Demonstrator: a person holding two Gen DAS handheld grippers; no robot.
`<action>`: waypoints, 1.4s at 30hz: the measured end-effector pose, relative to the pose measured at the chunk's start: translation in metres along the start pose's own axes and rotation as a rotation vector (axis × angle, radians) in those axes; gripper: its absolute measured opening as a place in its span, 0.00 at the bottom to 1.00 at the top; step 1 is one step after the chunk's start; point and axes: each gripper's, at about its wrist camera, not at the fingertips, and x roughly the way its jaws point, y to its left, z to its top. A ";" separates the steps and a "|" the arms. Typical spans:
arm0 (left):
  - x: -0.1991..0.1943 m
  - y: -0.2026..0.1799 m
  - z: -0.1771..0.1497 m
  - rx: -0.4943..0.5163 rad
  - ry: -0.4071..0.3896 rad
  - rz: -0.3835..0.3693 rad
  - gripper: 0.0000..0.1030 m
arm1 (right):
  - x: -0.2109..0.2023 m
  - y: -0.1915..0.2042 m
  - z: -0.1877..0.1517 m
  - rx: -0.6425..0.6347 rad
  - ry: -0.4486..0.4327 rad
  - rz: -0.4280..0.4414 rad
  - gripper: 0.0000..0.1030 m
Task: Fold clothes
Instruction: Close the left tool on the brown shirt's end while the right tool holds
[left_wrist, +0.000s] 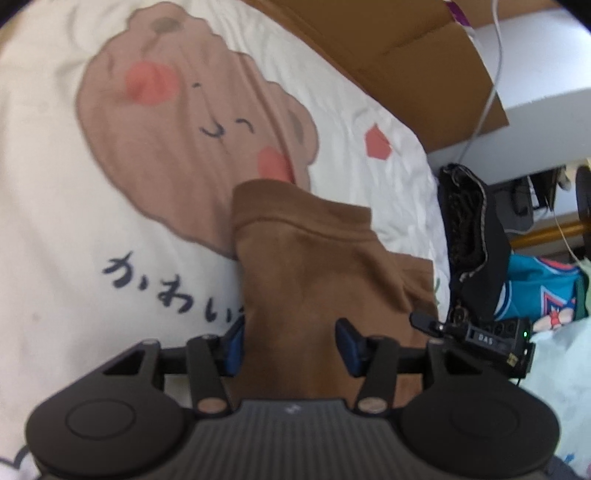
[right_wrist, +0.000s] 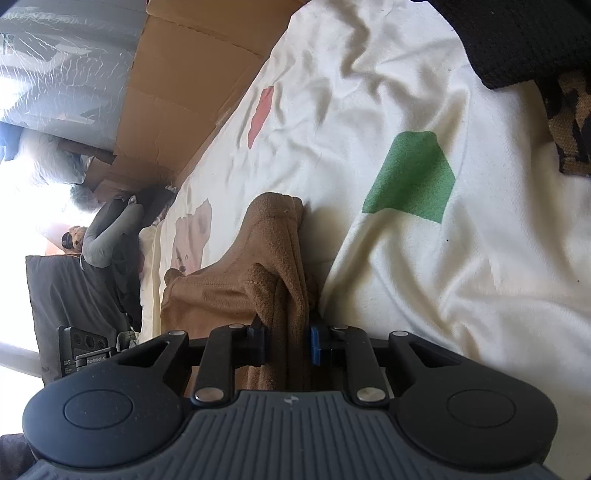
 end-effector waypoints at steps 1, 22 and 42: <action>0.002 0.002 0.002 -0.013 -0.005 -0.017 0.51 | 0.000 -0.001 0.000 0.003 -0.002 0.003 0.25; 0.014 -0.009 0.014 0.017 0.009 0.064 0.12 | 0.011 0.017 0.008 -0.077 0.047 -0.112 0.20; -0.018 -0.082 0.002 0.076 -0.047 0.312 0.06 | 0.010 0.113 -0.003 -0.193 0.036 -0.460 0.13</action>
